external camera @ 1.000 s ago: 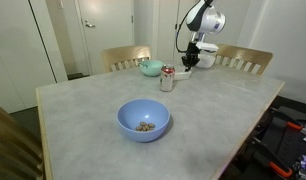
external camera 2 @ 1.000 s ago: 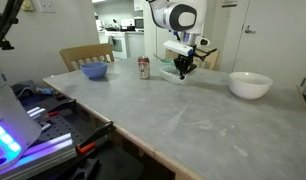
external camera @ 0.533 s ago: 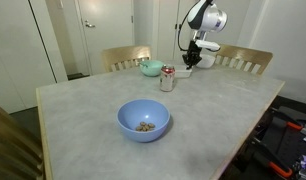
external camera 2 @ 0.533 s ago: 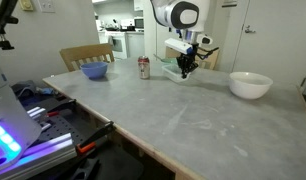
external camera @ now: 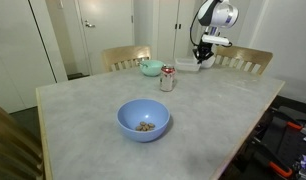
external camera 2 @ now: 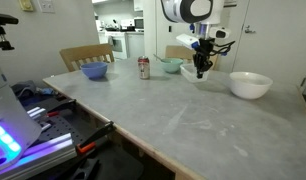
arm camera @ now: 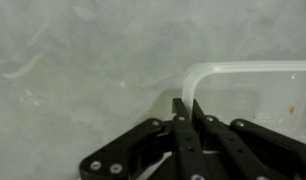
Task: Move the can to the left, then move the plastic box and the bowl to the right
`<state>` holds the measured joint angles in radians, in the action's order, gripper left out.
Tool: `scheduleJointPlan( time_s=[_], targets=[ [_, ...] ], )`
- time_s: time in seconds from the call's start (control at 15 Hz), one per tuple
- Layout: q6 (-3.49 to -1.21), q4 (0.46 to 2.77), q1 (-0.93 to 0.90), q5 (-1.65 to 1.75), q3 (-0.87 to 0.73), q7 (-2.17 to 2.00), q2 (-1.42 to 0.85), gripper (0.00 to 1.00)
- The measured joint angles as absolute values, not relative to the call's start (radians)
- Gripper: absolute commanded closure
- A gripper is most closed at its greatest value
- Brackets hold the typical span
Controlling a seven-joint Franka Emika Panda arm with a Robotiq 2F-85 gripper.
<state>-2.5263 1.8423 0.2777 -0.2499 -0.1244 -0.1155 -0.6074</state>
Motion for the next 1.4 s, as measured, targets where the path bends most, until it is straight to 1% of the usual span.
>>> scheduleJointPlan(
  time_s=[0.6, 1.0, 1.07, 1.13, 1.2, 1.4],
  targets=[
    [-2.56, 1.977, 0.258, -0.279, -0.25, -0.508, -0.571, 0.98],
    [-2.565, 2.049, 0.235, -0.315, -0.274, -0.685, -0.529, 0.98],
    [-2.565, 2.057, 0.233, -0.317, -0.274, -0.705, -0.525, 0.86],
    [-2.565, 2.061, 0.23, -0.319, -0.274, -0.723, -0.523, 0.66],
    [-2.565, 2.064, 0.228, -0.321, -0.274, -0.738, -0.522, 0.61],
    [-2.565, 2.07, 0.225, -0.323, -0.268, -0.755, -0.511, 0.38]
  ],
)
